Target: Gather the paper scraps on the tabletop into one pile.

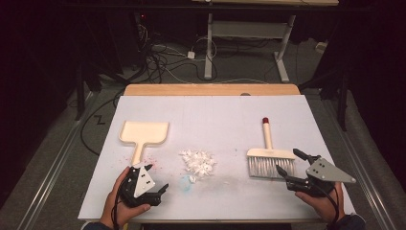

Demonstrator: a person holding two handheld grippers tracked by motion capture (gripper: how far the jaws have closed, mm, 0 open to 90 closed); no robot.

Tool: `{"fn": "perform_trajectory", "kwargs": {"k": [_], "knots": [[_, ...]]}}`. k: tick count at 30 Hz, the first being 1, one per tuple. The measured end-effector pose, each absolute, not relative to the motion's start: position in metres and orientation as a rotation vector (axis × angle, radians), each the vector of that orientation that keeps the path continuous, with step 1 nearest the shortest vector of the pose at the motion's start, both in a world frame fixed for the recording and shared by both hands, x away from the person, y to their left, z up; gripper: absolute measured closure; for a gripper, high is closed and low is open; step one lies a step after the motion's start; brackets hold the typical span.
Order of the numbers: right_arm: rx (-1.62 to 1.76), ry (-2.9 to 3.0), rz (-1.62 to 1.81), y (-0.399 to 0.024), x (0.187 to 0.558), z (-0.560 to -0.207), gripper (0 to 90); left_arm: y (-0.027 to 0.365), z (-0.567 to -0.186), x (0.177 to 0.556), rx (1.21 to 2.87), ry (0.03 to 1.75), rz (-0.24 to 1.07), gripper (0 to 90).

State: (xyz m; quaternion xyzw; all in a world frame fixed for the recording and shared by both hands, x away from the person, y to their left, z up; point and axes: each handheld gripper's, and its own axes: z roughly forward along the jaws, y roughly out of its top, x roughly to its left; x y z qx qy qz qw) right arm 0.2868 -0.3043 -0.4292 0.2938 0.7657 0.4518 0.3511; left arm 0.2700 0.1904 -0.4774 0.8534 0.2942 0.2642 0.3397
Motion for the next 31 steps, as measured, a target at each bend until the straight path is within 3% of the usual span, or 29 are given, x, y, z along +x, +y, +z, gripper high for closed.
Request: {"fn": "perform_trajectory", "kwargs": {"k": [31], "knots": [[0.775, 2.015, 1.104, -0.2977, 0.2871, -0.4367, 21.9, 0.1861, -0.48, 0.2731, 2.244, 0.754, 0.686, 16.5]]}}
